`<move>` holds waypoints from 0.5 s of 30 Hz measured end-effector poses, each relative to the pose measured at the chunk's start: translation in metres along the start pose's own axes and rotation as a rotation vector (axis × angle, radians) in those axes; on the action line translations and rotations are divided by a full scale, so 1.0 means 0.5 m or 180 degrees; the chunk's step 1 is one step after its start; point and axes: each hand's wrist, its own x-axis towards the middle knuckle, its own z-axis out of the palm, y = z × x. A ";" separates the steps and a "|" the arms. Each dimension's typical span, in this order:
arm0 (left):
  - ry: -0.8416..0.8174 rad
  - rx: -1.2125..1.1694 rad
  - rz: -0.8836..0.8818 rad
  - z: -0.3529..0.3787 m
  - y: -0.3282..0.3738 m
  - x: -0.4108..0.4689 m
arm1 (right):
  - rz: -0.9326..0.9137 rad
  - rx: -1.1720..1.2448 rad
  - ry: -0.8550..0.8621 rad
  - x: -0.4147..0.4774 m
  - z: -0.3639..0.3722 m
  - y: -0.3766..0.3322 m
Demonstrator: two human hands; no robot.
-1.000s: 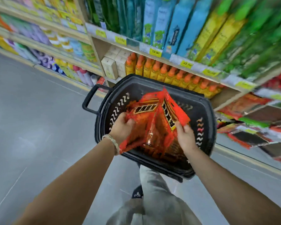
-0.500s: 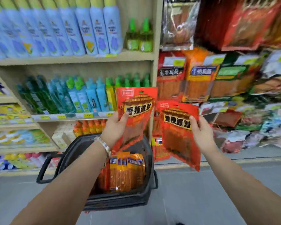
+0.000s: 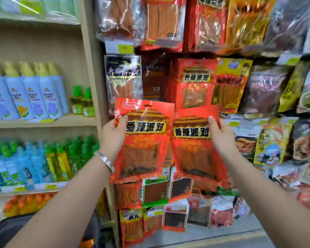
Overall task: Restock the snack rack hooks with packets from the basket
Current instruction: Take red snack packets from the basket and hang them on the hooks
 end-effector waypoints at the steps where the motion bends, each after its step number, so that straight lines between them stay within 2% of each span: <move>1: 0.0065 -0.0014 0.0050 0.022 0.013 0.006 | -0.0022 0.0045 0.0036 0.030 -0.010 -0.003; 5: 0.0252 0.0092 0.0377 0.096 0.065 0.036 | 0.0081 0.0410 0.0242 0.145 -0.035 -0.026; 9: 0.0077 -0.0187 0.0396 0.159 0.104 0.078 | 0.0370 0.1063 0.0318 0.252 -0.039 -0.028; 15: -0.0140 -0.0388 0.0447 0.237 0.133 0.152 | 0.0510 0.1355 0.0283 0.397 -0.020 -0.019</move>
